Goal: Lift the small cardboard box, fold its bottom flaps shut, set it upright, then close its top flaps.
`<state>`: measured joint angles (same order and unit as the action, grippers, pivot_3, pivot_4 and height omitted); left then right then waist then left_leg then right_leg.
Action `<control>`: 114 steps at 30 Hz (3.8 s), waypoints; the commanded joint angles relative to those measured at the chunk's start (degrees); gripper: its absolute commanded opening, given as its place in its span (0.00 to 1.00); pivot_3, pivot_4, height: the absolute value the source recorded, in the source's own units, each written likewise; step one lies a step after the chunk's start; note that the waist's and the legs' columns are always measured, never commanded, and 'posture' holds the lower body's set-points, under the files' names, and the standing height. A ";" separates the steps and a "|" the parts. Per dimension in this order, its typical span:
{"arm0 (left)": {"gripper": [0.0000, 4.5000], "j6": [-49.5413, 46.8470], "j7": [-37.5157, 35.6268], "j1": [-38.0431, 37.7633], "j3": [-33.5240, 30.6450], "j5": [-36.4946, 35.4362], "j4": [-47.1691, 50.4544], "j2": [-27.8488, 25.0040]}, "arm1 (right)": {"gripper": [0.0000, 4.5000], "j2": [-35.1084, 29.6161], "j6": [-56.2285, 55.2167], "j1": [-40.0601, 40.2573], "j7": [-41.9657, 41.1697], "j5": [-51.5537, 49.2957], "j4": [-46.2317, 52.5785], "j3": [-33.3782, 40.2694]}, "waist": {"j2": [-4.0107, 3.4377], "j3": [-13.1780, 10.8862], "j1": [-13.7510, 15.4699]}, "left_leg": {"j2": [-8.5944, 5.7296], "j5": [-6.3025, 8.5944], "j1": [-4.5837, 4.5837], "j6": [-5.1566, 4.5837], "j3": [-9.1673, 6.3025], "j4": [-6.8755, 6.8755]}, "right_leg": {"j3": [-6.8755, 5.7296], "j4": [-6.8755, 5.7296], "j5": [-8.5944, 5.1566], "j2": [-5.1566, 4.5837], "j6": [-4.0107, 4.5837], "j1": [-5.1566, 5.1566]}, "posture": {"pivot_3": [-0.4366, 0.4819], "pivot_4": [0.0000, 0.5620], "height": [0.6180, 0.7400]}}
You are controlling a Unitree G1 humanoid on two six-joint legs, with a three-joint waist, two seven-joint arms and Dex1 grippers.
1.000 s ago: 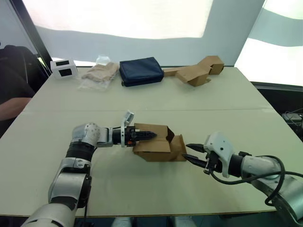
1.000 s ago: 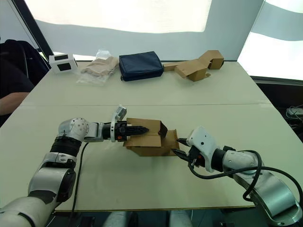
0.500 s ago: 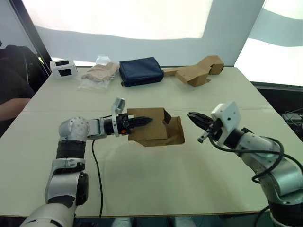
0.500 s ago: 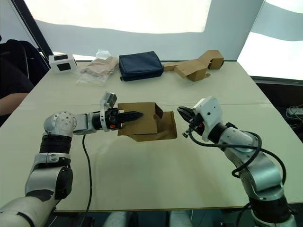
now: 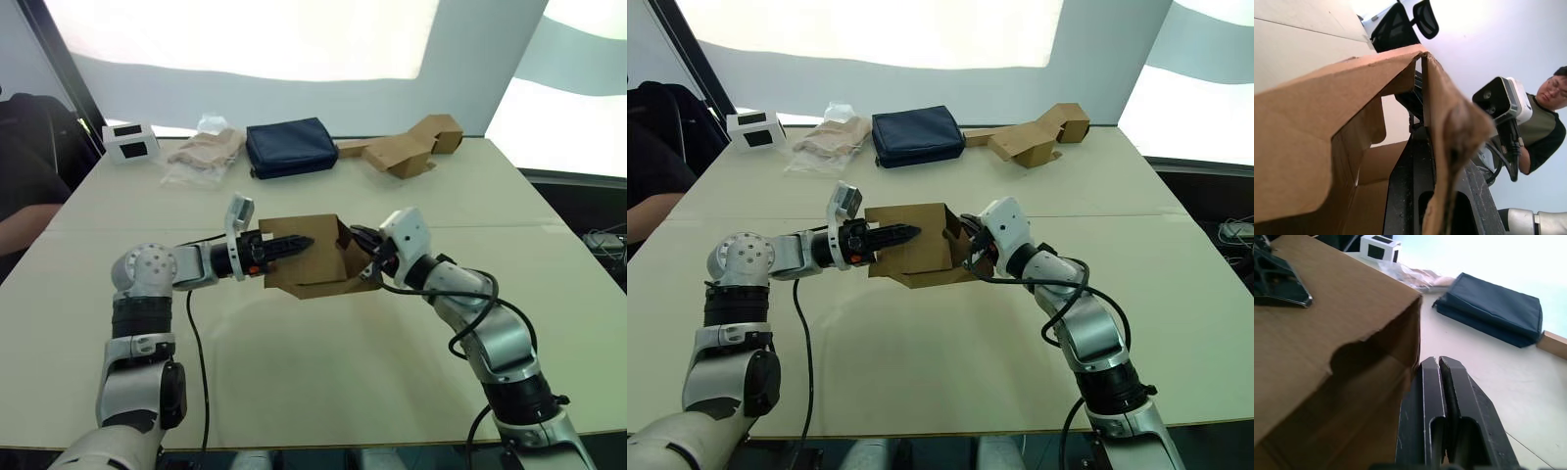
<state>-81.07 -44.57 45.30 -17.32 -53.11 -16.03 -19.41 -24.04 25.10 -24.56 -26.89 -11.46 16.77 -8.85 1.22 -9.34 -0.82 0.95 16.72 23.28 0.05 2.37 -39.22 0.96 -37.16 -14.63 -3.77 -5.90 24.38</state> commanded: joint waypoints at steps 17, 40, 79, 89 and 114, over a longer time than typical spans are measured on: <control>0.00 8.90 -5.77 -3.32 7.06 -0.43 12.54 -4.58 | 0.01 -0.13 -8.79 -3.01 -3.55 4.38 0.92 0.08 | -0.01 -0.01 -0.06 | 0.02 -0.03 -0.01 0.06 -0.02 0.03 | -0.01 0.00 0.00 -0.03 0.02 0.00 | 0.48 0.27 1.00; 0.00 30.30 -19.39 0.80 12.89 7.99 12.67 -10.40 | 0.01 -5.45 5.06 11.93 -5.17 -5.44 15.89 10.21 | -0.03 -0.02 0.01 | -0.03 -0.03 0.01 0.05 0.02 0.04 | 0.01 0.06 -0.01 0.06 0.05 0.00 | 0.48 0.27 1.00; 0.00 26.83 -20.32 3.34 11.97 3.27 14.93 -9.80 | 0.70 -4.60 24.69 8.54 -2.16 -53.11 12.21 36.24 | -0.02 -0.03 0.00 | 0.13 -0.02 0.02 0.03 -0.04 0.04 | 0.01 0.07 0.00 0.09 0.03 0.00 | 0.48 0.27 1.00; 0.00 24.88 -18.01 3.93 11.15 -0.28 16.97 -9.08 | 1.00 3.60 23.10 7.58 5.38 -67.72 -1.31 36.79 | -0.05 -0.05 -0.04 | 0.13 -0.02 0.02 0.03 -0.01 0.05 | 0.05 0.07 0.00 0.10 0.03 0.00 | 0.48 0.27 1.00; 0.00 26.09 -16.73 3.70 12.17 0.72 16.29 -9.09 | 1.00 10.38 16.85 8.80 17.23 -79.67 12.07 22.10 | -0.10 -0.08 -0.09 | 0.19 -0.02 0.03 0.03 -0.01 0.05 | 0.04 0.09 -0.01 0.10 0.03 0.00 | 0.48 0.27 1.00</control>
<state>-55.50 -61.28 47.66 -4.04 -51.72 -0.84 -28.56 -12.91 43.04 -15.66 -9.51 -91.19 27.00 13.55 1.12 -9.42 -0.91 1.14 16.70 23.31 0.07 2.35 -39.17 1.00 -37.07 -14.64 -3.67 -5.87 24.38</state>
